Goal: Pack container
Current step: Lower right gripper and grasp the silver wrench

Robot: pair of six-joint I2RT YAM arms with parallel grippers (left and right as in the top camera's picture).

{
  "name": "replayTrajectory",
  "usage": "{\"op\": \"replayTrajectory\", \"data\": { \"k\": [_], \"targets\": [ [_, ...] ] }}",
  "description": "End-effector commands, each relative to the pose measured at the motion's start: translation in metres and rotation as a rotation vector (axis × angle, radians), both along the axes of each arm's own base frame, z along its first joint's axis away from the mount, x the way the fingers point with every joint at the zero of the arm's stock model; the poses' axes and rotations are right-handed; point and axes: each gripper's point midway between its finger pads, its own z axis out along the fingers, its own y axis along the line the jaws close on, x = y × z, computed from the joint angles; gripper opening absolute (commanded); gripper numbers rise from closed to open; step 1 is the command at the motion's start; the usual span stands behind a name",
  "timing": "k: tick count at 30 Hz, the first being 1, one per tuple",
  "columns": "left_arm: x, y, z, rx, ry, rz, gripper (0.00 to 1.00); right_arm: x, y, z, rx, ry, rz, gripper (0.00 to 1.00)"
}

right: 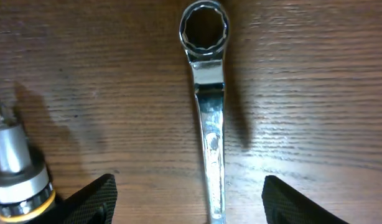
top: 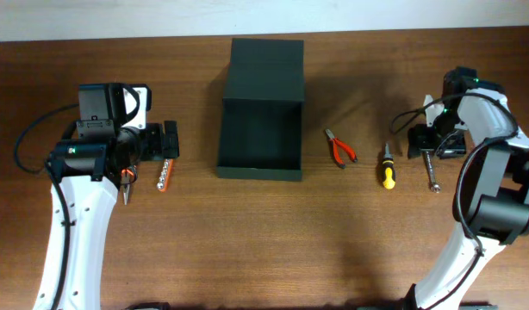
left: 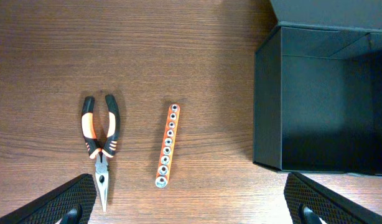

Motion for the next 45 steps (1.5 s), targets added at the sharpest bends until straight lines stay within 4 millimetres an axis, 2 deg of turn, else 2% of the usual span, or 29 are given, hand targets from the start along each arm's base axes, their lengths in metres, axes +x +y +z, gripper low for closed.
{"op": "replayTrajectory", "data": {
  "k": [1, 9, 16, 33, 38, 45],
  "targets": [
    [0.002, 0.002, 0.002, 0.014, -0.003, -0.010, 0.99, 0.001, 0.000, -0.004, 0.015, 0.003, 0.002, 0.74],
    [0.001, 0.002, 0.001, 0.014, 0.004, -0.011, 0.99, -0.006, 0.002, -0.008, 0.021, 0.028, 0.001, 0.67],
    [-0.003, 0.002, -0.002, 0.013, 0.023, -0.011, 0.99, -0.016, 0.004, -0.020, 0.023, 0.050, 0.002, 0.67],
    [-0.011, 0.002, -0.006, 0.012, 0.060, -0.011, 0.99, 0.011, -0.008, -0.021, -0.035, -0.058, 0.003, 0.65],
    [-0.011, 0.002, -0.006, 0.028, 0.057, -0.037, 0.99, 0.022, -0.013, -0.021, -0.059, -0.103, -0.018, 0.61],
    [-0.009, 0.002, -0.005, 0.040, 0.050, -0.056, 0.99, 0.013, -0.011, -0.022, -0.050, -0.069, -0.015, 0.47]
  ]
}}
